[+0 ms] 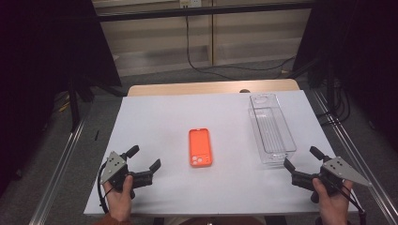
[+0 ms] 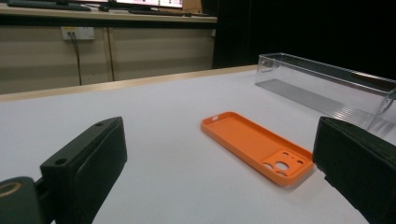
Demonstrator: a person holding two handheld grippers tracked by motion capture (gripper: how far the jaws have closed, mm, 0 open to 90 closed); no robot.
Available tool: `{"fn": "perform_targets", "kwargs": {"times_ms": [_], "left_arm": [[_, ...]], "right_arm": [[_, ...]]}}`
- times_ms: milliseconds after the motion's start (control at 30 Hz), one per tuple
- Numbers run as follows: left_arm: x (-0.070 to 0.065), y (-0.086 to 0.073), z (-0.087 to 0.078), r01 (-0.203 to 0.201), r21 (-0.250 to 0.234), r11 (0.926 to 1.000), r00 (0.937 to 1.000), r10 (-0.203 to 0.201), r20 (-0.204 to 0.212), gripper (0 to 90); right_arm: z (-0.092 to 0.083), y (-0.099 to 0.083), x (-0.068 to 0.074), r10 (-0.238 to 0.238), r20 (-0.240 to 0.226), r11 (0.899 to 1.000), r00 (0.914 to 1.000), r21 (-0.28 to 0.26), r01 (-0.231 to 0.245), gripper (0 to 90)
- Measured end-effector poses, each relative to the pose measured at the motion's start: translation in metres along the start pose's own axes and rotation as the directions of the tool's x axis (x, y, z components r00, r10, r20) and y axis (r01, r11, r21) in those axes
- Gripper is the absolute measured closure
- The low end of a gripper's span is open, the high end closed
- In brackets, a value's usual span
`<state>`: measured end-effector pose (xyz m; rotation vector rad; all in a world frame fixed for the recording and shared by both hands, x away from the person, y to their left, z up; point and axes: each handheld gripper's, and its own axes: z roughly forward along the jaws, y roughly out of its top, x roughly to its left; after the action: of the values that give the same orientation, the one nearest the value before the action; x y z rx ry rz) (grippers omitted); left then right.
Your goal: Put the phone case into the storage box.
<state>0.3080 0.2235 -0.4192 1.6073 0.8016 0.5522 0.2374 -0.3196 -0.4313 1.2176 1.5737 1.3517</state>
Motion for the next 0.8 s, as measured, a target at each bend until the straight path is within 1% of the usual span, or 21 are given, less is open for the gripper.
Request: {"fn": "perform_targets", "kwargs": {"times_ms": [33,200,233,300,367,400,433,500,567,633,667,700,733,767,800], "left_arm": [[-0.001,0.001,0.001,-0.006,-0.004,1.0,1.0,0.006,0.002,2.6],[-0.002,0.003,0.007,-0.008,-0.002,1.0,1.0,0.008,0.001,2.0],[-0.001,0.003,0.009,-0.015,0.008,0.9999,0.9999,0.015,0.006,1.9],[-0.002,0.003,0.011,-0.012,0.004,0.9999,0.9999,0.012,0.001,1.9],[0.0,0.004,0.012,-0.013,0.012,0.9998,0.9999,0.013,0.006,1.8],[-0.001,0.004,0.013,-0.003,0.007,1.0,1.0,0.003,0.009,1.8],[0.0,0.005,0.014,-0.012,0.01,0.9999,0.9999,0.011,0.01,1.8],[0.0,0.006,0.016,-0.013,0.005,0.9999,0.9998,0.013,0.016,1.8],[-0.001,0.008,0.018,-0.017,0.006,0.9998,0.9998,0.017,0.014,1.8],[-0.001,0.008,0.019,-0.017,0.002,0.9998,0.9997,0.017,0.019,1.9],[-0.002,0.009,0.021,-0.012,0.003,0.9999,0.9997,0.012,0.02,1.9],[-0.003,0.01,0.023,-0.027,0.007,0.9996,0.9994,0.027,0.023,1.9],[-0.004,0.011,0.025,-0.019,0.005,0.9998,0.9995,0.019,0.026,1.9],[-0.004,0.011,0.025,-0.019,0.005,0.9998,0.9995,0.019,0.026,1.8],[-0.005,0.012,0.028,-0.029,0.009,0.9996,0.9991,0.028,0.031,1.7]], "right_arm": [[0.0,0.0,0.0,-0.001,-0.001,1.0,1.0,-0.001,0.001,0.2],[0.0,0.0,0.0,0.002,-0.004,1.0,1.0,0.0,-0.002,0.2],[0.0,0.0,0.0,0.003,-0.005,1.0,1.0,0.001,-0.003,0.2],[0.0,0.0,0.0,0.003,-0.005,1.0,1.0,0.001,-0.003,0.2],[0.001,0.0,0.0,0.001,-0.01,1.0,0.9999,0.003,-0.001,0.2],[0.001,0.0,0.0,0.002,-0.011,1.0,0.9999,0.002,-0.002,0.3],[0.001,0.0,0.0,0.003,-0.01,1.0,0.9999,0.001,-0.003,0.2],[0.002,0.0,0.0,0.001,-0.011,1.0,0.9999,-0.001,-0.001,0.2],[0.002,0.0,0.0,0.001,-0.011,1.0,0.9999,-0.001,-0.002,0.2],[0.002,0.0,0.001,0.0,-0.01,1.0,1.0,0.001,0.0,0.2],[0.002,0.0,0.0,-0.002,-0.01,1.0,1.0,0.001,0.002,0.2],[0.002,0.0,0.001,0.001,-0.01,1.0,0.9999,0.0,-0.001,0.2],[0.002,0.0,0.001,0.001,-0.01,1.0,0.9999,0.0,-0.001,0.2],[0.002,0.0,0.001,0.001,-0.01,1.0,0.9999,0.0,-0.001,0.2],[0.002,0.0,0.0,0.003,-0.013,1.0,0.9999,0.001,-0.003,0.2]]}}
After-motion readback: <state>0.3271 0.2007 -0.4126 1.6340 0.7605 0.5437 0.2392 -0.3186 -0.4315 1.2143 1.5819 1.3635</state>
